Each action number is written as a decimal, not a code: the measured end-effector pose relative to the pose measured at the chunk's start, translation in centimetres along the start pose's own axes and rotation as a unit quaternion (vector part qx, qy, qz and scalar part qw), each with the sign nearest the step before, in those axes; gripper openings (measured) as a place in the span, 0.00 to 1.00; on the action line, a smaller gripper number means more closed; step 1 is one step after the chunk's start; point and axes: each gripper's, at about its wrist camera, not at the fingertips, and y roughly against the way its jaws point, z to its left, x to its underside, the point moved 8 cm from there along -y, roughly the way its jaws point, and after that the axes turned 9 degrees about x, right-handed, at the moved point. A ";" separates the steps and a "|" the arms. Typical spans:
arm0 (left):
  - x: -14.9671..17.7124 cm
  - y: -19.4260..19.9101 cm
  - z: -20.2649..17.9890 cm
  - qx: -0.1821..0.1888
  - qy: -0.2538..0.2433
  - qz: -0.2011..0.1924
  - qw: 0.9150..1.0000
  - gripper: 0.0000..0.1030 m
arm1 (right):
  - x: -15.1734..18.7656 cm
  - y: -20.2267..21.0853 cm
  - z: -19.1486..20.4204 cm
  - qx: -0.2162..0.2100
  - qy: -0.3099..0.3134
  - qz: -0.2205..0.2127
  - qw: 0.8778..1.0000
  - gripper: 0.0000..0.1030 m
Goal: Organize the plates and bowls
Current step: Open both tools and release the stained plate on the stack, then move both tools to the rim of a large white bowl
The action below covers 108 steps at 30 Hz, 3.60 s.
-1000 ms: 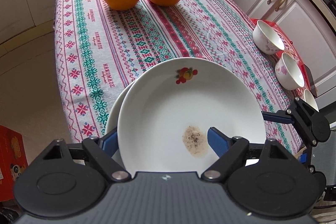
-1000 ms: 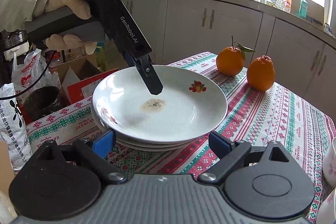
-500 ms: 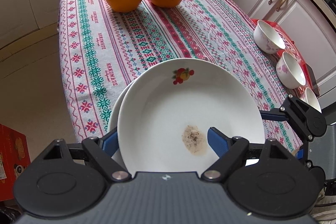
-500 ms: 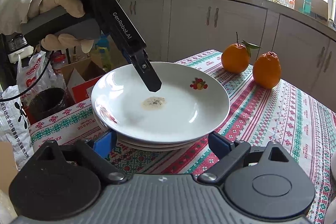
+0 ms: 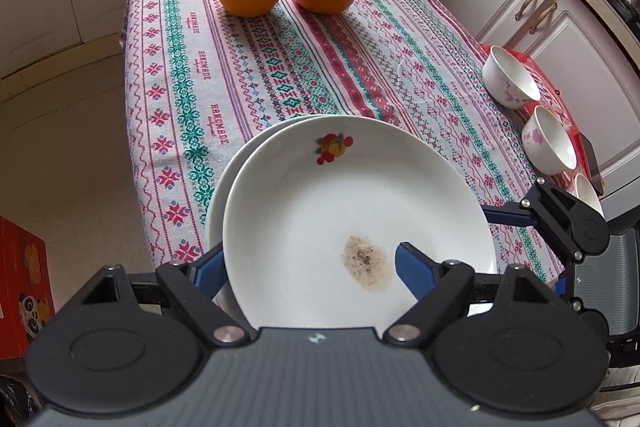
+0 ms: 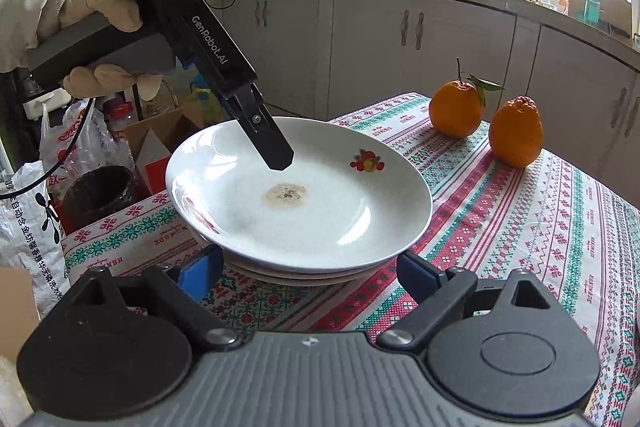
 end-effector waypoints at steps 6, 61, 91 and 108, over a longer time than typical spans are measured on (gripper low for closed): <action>0.4 0.4 0.1 0.004 0.019 -0.012 1.000 0.84 | 0.1 0.1 0.0 -0.004 -0.003 -0.003 1.000 0.94; 0.1 0.6 0.0 -0.043 0.017 -0.001 0.999 0.85 | 0.3 2.7 0.3 -0.001 0.002 -0.020 1.000 0.94; 3.4 1.4 -11.2 -0.108 -0.201 -0.145 0.963 0.99 | 1.2 12.3 -7.7 0.171 -0.046 -0.042 0.983 1.00; 6.8 -15.0 -30.4 0.097 -0.339 -0.103 0.930 0.99 | 14.9 21.0 -19.0 0.249 -0.226 0.049 0.941 1.00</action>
